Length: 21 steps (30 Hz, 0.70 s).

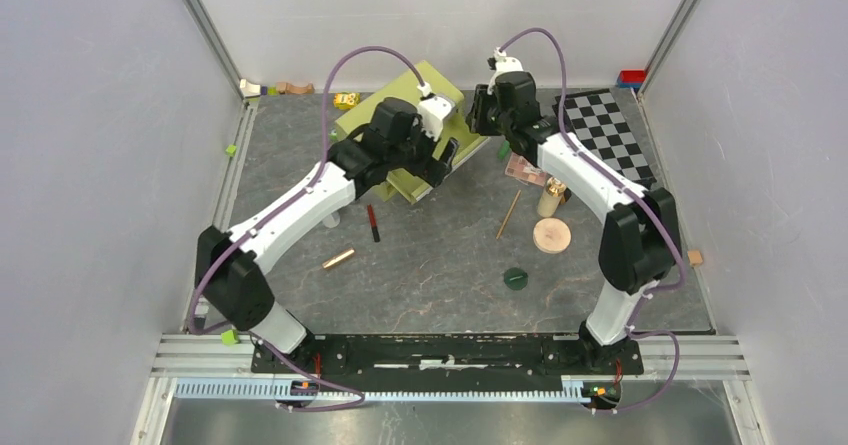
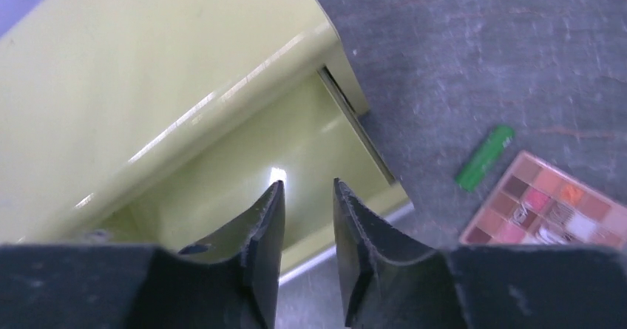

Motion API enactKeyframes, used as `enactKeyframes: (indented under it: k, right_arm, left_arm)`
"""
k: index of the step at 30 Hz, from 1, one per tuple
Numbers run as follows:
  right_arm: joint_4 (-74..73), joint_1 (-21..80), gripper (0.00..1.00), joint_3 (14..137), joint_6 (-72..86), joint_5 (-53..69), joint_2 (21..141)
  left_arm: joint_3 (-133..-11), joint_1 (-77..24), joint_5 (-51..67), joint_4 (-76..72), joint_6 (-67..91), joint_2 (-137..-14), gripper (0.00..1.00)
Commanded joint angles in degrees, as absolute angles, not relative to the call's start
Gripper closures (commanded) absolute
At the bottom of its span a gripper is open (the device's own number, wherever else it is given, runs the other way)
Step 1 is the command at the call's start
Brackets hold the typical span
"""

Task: Organize the makeup
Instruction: Open the drawer in the storage box, then pick up the makeup from the center of the board.

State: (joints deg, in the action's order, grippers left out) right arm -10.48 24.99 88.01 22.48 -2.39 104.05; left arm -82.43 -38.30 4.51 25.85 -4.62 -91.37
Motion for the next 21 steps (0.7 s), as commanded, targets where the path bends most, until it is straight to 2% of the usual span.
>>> enactKeyframes:
  k: [1,2,3,4,5,6,10,14,21]
  right_arm:
    - [-13.16,24.93,0.54,82.80,25.08,-4.70,94.28]
    - [-13.99,25.02,0.47,81.31,26.19,-4.80,92.28]
    - [-14.84,25.00,0.27,80.34,26.93,-3.97,89.92]
    - [-15.96,25.20,0.18,79.47,27.34,-3.35,87.90]
    - [-18.12,25.58,0.10,79.20,27.86,-3.36,85.69]
    - [-20.25,25.97,0.07,79.38,28.67,-3.99,83.98]
    - [-29.99,30.13,0.02,82.42,34.10,-5.91,77.68]
    - [-38.89,36.94,0.02,88.30,39.29,-8.79,74.51]
    - [-38.35,41.98,0.02,89.80,46.42,-6.74,66.13]
  left_arm:
    - [-80.50,-36.52,-2.60,20.03,-1.19,-85.44,0.05]
    - [-80.22,-36.24,-3.85,19.73,-0.80,-84.80,0.03]
    - [-80.03,-35.97,-5.70,19.60,-0.62,-84.25,0.01]
    - [-79.91,-35.75,-6.97,19.66,-0.62,-84.02,0.00]
    - [-79.85,-35.61,-8.98,19.89,-0.61,-83.73,0.00]
    - [-79.94,-35.60,-10.28,20.23,-0.61,-83.61,0.00]
    - [-79.47,-35.60,-13.50,20.93,-0.08,-82.75,0.00]
    - [-79.46,-35.51,-15.79,23.29,1.87,-82.07,0.00]
    - [-74.08,-35.10,-15.84,24.82,4.15,-75.42,0.00]
